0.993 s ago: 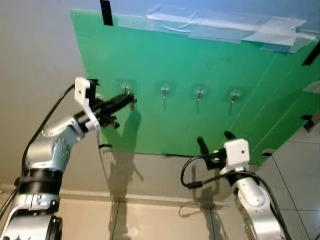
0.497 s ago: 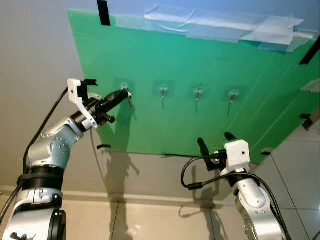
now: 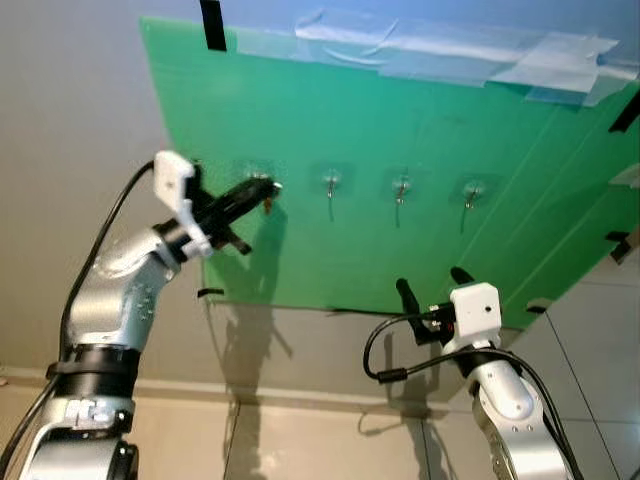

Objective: Hang keys on a hook

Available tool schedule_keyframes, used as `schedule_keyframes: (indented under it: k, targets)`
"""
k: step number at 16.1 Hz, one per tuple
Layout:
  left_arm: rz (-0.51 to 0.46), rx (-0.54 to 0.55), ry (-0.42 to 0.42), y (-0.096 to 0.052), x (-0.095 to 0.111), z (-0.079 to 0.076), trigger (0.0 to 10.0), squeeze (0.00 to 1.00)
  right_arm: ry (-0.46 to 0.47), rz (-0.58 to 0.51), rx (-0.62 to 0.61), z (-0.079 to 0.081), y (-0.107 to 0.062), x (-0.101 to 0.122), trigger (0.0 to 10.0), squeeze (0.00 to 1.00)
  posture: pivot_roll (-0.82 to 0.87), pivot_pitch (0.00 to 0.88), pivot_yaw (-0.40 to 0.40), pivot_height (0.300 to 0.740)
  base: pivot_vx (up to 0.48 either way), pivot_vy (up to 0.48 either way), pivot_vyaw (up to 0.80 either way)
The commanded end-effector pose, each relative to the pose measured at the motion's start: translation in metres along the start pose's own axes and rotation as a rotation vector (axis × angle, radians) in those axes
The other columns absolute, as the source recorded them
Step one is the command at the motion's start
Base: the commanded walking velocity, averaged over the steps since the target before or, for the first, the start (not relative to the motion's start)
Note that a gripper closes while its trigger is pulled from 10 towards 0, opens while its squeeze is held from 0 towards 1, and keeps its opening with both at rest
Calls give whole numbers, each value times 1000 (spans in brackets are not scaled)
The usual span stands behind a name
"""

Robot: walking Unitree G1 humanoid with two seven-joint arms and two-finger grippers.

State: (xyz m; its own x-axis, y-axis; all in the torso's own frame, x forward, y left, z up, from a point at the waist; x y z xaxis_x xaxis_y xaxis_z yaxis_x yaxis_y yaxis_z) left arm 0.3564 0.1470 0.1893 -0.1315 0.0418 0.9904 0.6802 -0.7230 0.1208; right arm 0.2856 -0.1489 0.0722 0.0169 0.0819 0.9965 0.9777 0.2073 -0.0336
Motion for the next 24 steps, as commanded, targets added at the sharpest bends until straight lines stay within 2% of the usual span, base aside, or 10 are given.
schedule_keyframes:
  k: [1,2,3,6,7,9,12,17,20,24]
  targets:
    - [5,-23,77,5,5,-7,10000,0,-20,-11,0,-2,2,5,10000,1000,-23,0,-46,740,0,0,0]
    - [15,-32,146,7,4,-10,10000,0,-20,-11,0,-1,2,5,10000,1000,-26,0,-43,740,0,0,0]
    - [12,-33,130,7,5,-11,10000,0,-20,-11,-1,-1,2,5,10000,1000,-26,0,-40,740,0,0,0]
    - [-5,3,-58,-2,0,-5,10000,0,-15,-7,-5,1,0,3,10000,1000,-25,0,-25,740,0,0,0]
    - [-10,7,-114,-6,-4,-8,10000,0,-14,-7,-6,1,-1,3,10000,1000,-26,0,-24,740,0,0,0]
    - [-3,-7,-163,-17,-14,-19,10000,0,-10,-4,-12,0,-1,2,10000,1000,-18,0,-32,740,0,0,0]
    - [1,-11,-173,-20,-16,-25,10000,0,-14,0,6,1,1,1,10000,1000,-2,0,-45,740,0,0,0]
    - [6,65,-111,-22,-8,-3,10000,0,-16,-5,18,3,5,3,10000,1000,1,0,-50,740,0,0,0]
    - [27,130,-120,-24,-16,11,10000,0,-15,-4,14,3,3,3,10000,1000,-6,0,-47,740,0,0,0]
    - [18,142,-178,-23,-21,13,10000,0,-16,-1,8,2,2,2,10000,1000,-15,0,-42,740,0,0,0]
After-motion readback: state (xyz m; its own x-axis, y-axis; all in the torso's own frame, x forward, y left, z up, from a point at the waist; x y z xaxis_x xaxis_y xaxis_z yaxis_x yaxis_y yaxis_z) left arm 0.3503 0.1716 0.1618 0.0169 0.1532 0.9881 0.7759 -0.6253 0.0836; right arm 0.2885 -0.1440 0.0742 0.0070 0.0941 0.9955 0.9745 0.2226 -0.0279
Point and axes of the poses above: a point about 5 cm out from each wrist's last joint towards the gripper, its own y axis pointing out of the wrist towards the gripper, its own x axis along the axis of the wrist's last joint, z = x × y, the point moved 4 cm from there along y, pointing out of the wrist towards the gripper, and after that the axes turned 4 degrees about y, right-handed, at the moved point
